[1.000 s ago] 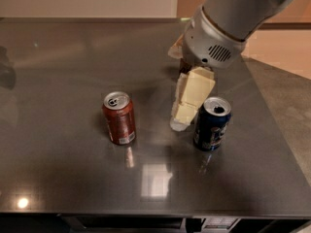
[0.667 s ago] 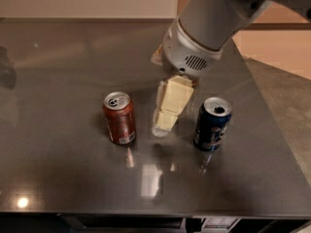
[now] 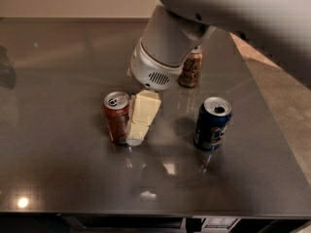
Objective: Move coke can near orange can
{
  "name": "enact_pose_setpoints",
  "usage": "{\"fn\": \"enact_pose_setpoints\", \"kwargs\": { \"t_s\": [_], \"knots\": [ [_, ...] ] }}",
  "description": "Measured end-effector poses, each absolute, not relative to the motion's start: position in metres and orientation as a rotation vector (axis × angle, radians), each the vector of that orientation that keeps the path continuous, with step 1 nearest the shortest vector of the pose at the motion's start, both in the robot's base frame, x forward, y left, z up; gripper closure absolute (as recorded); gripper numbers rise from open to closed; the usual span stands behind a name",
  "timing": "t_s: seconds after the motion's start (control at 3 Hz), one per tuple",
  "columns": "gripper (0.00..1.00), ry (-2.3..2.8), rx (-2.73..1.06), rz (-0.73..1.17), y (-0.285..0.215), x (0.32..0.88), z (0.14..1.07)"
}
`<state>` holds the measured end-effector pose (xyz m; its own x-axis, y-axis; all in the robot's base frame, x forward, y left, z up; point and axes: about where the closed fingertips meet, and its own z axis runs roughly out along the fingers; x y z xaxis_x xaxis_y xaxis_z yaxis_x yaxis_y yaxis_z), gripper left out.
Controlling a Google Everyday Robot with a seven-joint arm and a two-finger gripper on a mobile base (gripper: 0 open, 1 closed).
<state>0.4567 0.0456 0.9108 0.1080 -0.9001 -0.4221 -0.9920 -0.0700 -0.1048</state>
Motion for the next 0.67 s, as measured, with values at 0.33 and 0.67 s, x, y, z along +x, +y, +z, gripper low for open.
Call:
{"fn": "enact_pose_setpoints", "kwargs": {
  "t_s": [0.33, 0.67],
  "knots": [
    [0.00, 1.838, -2.053, 0.356, 0.0608, 0.4571, 0.9005],
    [0.18, 1.834, -2.061, 0.357, 0.0694, 0.4574, 0.8948]
  ]
}}
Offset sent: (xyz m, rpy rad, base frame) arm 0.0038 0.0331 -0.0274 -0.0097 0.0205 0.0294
